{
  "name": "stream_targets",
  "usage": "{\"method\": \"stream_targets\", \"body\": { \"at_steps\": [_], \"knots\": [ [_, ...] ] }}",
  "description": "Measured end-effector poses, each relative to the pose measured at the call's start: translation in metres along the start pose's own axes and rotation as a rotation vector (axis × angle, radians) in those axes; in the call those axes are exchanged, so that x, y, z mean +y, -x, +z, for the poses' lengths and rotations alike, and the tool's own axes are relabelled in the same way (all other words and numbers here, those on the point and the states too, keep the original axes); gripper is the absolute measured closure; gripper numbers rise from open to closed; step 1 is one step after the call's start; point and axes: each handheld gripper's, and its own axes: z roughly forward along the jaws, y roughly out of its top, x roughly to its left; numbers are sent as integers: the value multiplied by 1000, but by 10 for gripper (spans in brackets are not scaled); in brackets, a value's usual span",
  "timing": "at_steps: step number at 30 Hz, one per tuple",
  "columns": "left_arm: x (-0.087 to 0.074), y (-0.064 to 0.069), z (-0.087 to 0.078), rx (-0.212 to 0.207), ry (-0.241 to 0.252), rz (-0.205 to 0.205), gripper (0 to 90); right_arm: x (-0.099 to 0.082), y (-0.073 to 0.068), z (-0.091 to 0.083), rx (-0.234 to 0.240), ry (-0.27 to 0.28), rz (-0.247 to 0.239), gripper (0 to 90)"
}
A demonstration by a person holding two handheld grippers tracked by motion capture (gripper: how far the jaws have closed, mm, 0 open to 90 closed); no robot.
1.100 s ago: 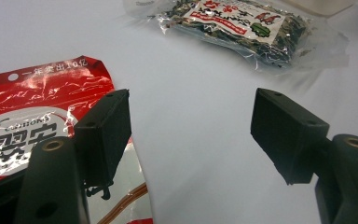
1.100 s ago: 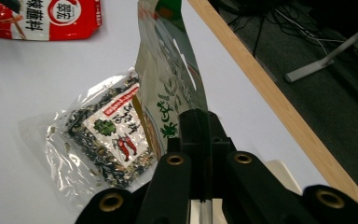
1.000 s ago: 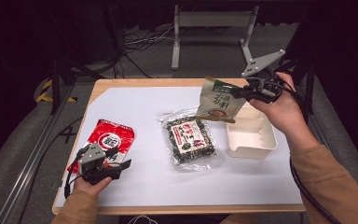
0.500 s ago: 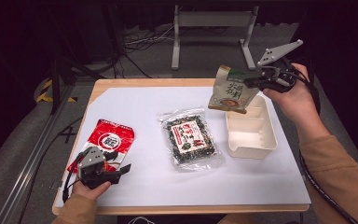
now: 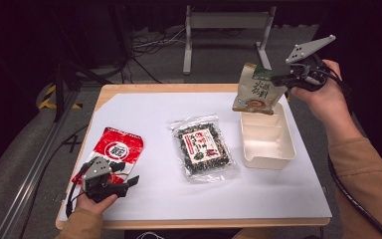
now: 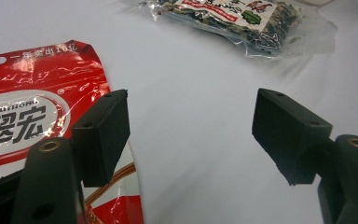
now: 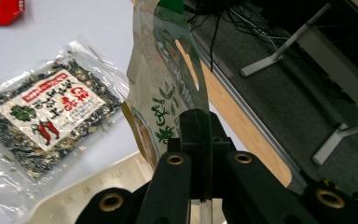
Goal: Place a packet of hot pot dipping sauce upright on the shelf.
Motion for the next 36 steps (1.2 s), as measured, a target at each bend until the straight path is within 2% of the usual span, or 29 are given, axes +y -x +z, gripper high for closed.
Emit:
{"method": "stream_targets", "body": {
  "at_steps": [2,4,13,19,22,27,36],
  "knots": [
    [0,0,1,-3,-1,-8,281,-3,3,1,-9,0,-11,894],
    [1,0,1,-6,-2,1,282,-6,7,2,-17,3,-13,894],
    [2,0,4,-7,-7,5,283,-25,23,14,-28,1,9,893],
    [2,-1,5,-9,-10,1,283,-34,32,24,-37,-4,-10,893],
    [1,-1,4,-8,-9,0,283,-38,35,29,-41,-3,-24,894],
    [1,-1,4,-3,-11,3,283,-43,39,37,-44,-7,-11,894],
    [1,0,4,2,-10,3,283,-50,41,52,-49,-31,-26,893]
  ]
}}
